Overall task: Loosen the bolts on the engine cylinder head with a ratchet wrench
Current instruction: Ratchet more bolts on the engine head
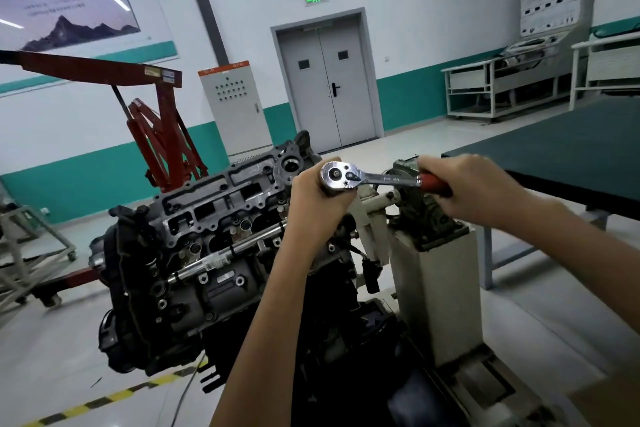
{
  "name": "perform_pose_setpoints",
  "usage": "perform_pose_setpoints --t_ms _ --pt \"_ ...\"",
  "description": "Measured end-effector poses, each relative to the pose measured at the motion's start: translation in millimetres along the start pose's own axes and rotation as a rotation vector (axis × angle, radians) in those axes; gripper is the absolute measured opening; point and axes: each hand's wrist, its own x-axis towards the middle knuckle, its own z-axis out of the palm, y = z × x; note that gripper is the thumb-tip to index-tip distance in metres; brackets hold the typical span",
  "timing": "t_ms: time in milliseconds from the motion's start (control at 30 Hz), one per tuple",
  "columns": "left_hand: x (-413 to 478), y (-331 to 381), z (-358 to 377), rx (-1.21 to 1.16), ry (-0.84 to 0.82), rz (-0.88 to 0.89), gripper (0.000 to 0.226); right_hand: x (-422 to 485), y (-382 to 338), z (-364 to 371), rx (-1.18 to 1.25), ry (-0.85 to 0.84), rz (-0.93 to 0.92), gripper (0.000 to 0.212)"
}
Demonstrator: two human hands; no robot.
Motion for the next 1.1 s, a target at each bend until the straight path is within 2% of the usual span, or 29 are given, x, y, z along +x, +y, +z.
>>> perform_pose_setpoints --t_ms 200,267,367,433,600,700,800,867,967,1100 --pt "-12.6 -3.4 24.6 -0.041 0.185 0.14 0.024 -58.7 -61.2 49.0 0.444 0.0 0.264 0.024" --pt "-11.3 -5.7 26.7 -0.052 0.205 0.142 0.034 -69.8 -94.0 64.5 0.584 0.092 0.325 0.02" --pt "-6.9 -11.7 19.8 -0.072 0.171 0.134 0.038 -73.2 -131.2 77.9 0.79 0.108 0.406 0.018" --pt "-4.1 -11.4 15.6 -0.054 0.15 0.128 0.043 -72.1 -125.7 79.1 0.767 0.098 0.393 0.018" --pt "-2.2 -8.4 11.4 0.0 0.077 0.069 0.042 -56.9 -46.5 47.7 0.392 -0.107 0.202 0.03" --pt "-2.3 -6.2 6.9 -0.006 0.029 0.065 0.032 -23.4 -6.3 12.3 0.112 -0.074 0.007 0.031" --pt "-1.9 -4.5 4.4 -0.006 -0.004 0.07 0.018 1.9 5.8 -3.3 -0.034 -0.012 -0.038 0.032" --pt "-3.3 -6.1 4.9 -0.014 0.019 0.081 0.017 -5.8 -0.6 7.7 0.022 -0.017 0.012 0.03" --pt "-6.4 -8.8 11.6 -0.01 0.097 0.136 0.021 -47.8 -39.8 44.1 0.316 -0.056 0.208 0.031" --pt "-7.2 -10.8 20.1 -0.035 0.153 0.131 0.034 -73.4 -117.0 81.7 0.658 0.11 0.39 0.024"
